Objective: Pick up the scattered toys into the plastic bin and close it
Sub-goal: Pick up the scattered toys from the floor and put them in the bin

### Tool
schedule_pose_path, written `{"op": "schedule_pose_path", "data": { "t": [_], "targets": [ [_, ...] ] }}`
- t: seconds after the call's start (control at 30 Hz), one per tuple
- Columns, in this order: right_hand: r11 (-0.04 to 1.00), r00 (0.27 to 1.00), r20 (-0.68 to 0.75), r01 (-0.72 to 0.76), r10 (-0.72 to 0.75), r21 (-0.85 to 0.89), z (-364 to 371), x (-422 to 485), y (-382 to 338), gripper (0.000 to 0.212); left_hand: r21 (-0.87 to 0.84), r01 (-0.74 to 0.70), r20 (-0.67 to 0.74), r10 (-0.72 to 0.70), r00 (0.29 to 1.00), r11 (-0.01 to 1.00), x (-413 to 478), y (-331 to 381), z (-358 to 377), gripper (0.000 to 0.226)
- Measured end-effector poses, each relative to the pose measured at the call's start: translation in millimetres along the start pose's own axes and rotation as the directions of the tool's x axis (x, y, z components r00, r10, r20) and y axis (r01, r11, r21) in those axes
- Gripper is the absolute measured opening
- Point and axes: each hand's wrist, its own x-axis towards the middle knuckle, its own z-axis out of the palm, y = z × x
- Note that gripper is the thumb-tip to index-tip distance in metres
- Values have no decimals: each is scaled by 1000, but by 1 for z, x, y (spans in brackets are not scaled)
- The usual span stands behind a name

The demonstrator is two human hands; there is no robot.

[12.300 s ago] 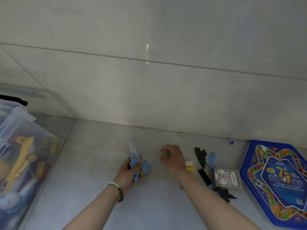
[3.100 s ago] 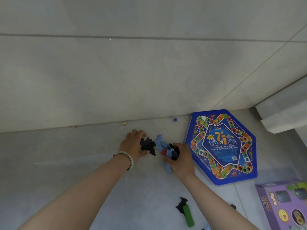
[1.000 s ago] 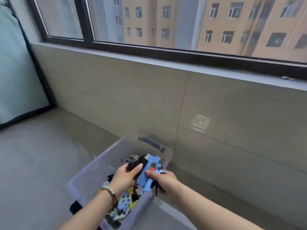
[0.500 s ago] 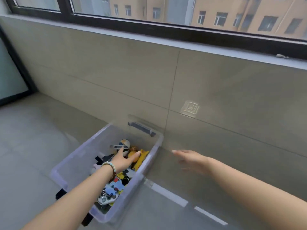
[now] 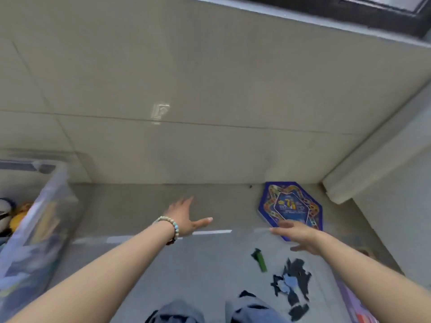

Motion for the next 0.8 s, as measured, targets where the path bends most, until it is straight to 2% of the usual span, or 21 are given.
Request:
{"op": "schedule_pose_path", "data": {
  "t": [0.17,0.27,0.37,0.47,0.53,0.6,0.67,0.8],
  "targets": [
    [966,979,-145,-106,142,235,12,22,121,66,93,-108,166,91,982,990,30,36,91,91],
    [924,947,-239,-117,214,365,25,35,172,64,61,-64,242,47,969,996,44,48,137,86],
    [866,910,-265,-165,318,471,38,51,209,85,40,10,283,-20,959,999,56,55,172,84],
    [869,872,-318,-207,373,450,44,69,229,103,92,17,378,-51,924,996,65,60,203,85],
    [874,845,-354,-235,400,425,44,79,232,112,62,61,431,-82,898,996,73,60,218,88],
    [891,853,-366,-218,372,398,43,89,232,116,-4,129,468,-112,876,992,82,59,233,92],
    [936,889,-370,-153,270,317,44,99,232,113,-20,153,459,-126,879,988,90,60,248,92],
    [981,935,-343,-25,91,193,48,112,227,104,-88,86,349,-50,936,992,102,71,278,81]
  ]
}}
